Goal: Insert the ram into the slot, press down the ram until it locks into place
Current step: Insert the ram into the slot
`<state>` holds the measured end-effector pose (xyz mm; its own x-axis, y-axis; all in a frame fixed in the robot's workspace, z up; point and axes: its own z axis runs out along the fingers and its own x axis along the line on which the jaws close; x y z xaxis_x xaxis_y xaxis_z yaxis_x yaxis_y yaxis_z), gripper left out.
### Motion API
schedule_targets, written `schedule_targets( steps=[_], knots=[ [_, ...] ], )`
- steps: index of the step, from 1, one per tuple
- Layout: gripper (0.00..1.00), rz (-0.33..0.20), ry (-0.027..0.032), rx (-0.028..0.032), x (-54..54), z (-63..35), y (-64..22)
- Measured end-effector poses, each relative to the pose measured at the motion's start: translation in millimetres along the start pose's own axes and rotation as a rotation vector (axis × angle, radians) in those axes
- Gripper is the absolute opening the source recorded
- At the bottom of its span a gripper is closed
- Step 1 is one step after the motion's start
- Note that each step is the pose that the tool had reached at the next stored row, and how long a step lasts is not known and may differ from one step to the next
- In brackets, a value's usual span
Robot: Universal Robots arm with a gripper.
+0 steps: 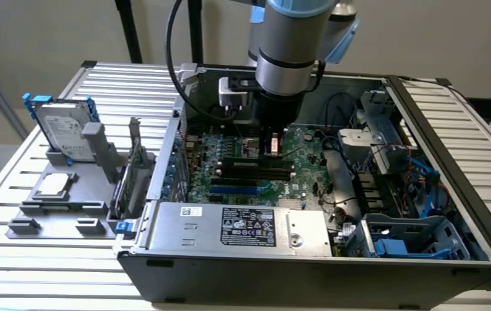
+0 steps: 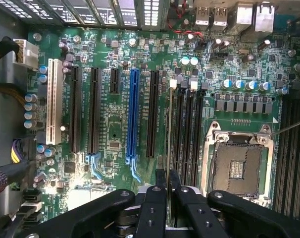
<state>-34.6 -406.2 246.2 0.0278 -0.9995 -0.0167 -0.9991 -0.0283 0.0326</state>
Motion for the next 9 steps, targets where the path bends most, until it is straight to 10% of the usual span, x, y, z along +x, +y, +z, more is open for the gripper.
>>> schedule_targets(
  steps=[9],
  knots=[
    [0.13,0.000,-0.0001,0.0006,0.2,6.1,-0.2]
  ],
)
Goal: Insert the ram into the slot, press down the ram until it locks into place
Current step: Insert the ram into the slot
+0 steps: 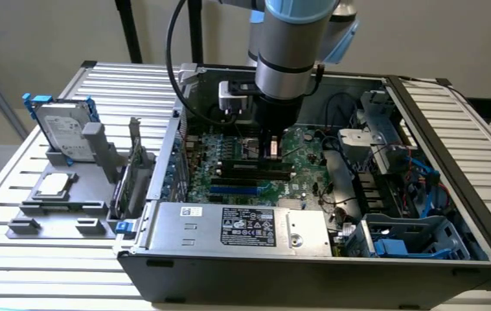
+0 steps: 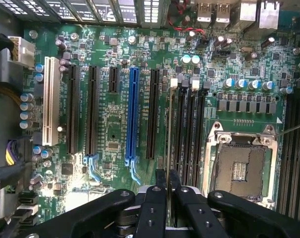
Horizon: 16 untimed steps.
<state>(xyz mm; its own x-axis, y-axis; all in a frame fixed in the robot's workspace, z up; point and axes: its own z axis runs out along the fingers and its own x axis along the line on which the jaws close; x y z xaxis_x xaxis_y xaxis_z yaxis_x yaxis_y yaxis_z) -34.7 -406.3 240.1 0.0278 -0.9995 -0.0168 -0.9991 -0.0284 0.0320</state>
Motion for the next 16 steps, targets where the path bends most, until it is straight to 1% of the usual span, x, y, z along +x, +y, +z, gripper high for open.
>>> schedule_targets(
  steps=[8,16],
  knots=[
    [0.13,0.000,-0.0037,0.0002,-0.6,2.0,-0.1],
    [0.13,0.000,-0.0046,0.0019,-1.9,4.5,-0.2]
  ],
)
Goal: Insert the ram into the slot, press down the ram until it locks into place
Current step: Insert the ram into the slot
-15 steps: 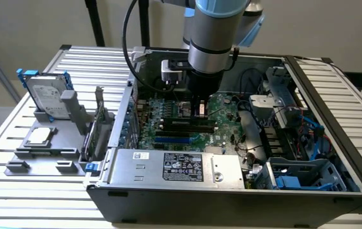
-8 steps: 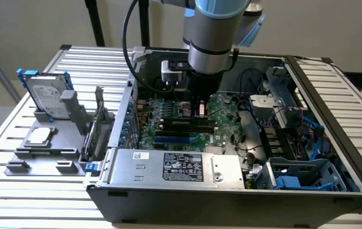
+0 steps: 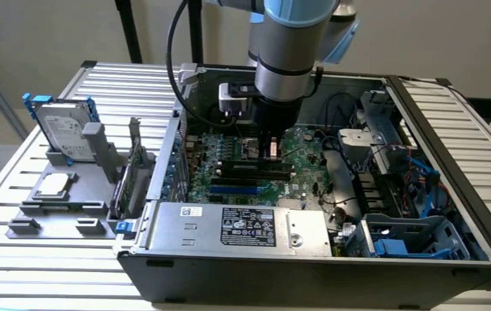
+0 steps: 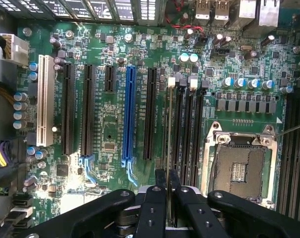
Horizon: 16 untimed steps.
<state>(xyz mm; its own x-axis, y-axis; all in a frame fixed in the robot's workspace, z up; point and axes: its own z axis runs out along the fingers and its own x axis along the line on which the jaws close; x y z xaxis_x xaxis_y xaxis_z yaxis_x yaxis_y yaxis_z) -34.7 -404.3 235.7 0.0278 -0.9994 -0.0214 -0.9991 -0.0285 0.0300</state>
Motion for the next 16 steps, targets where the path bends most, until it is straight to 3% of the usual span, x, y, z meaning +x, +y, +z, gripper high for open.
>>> schedule_targets(
  steps=[3,8,16],
  knots=[
    [0.13,0.000,-0.0002,0.0024,-0.2,0.7,0.0],
    [0.13,0.000,-0.0001,0.0113,-0.6,1.6,1.3],
    [0.13,0.002,-0.0001,0.0130,-1.5,2.7,2.6]
  ],
)
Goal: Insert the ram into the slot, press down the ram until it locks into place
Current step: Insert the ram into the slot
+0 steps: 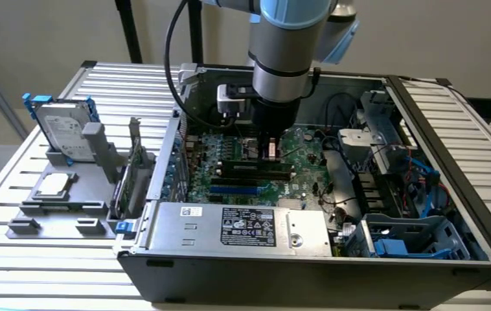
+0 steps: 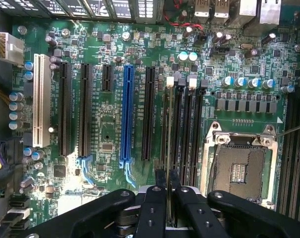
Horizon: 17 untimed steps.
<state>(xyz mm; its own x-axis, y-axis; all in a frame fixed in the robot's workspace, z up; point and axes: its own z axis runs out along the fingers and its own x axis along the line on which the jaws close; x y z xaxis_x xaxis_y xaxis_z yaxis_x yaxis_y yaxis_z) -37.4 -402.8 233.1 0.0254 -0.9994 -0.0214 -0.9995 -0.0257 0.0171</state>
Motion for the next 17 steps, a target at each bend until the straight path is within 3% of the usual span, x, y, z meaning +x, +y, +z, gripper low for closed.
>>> schedule_targets(
  steps=[9,17],
  knots=[
    [0.13,0.007,0.0002,0.0090,-0.5,2.0,1.1],
    [0.13,0.007,0.0000,0.0102,-0.7,3.1,2.6]
  ],
)
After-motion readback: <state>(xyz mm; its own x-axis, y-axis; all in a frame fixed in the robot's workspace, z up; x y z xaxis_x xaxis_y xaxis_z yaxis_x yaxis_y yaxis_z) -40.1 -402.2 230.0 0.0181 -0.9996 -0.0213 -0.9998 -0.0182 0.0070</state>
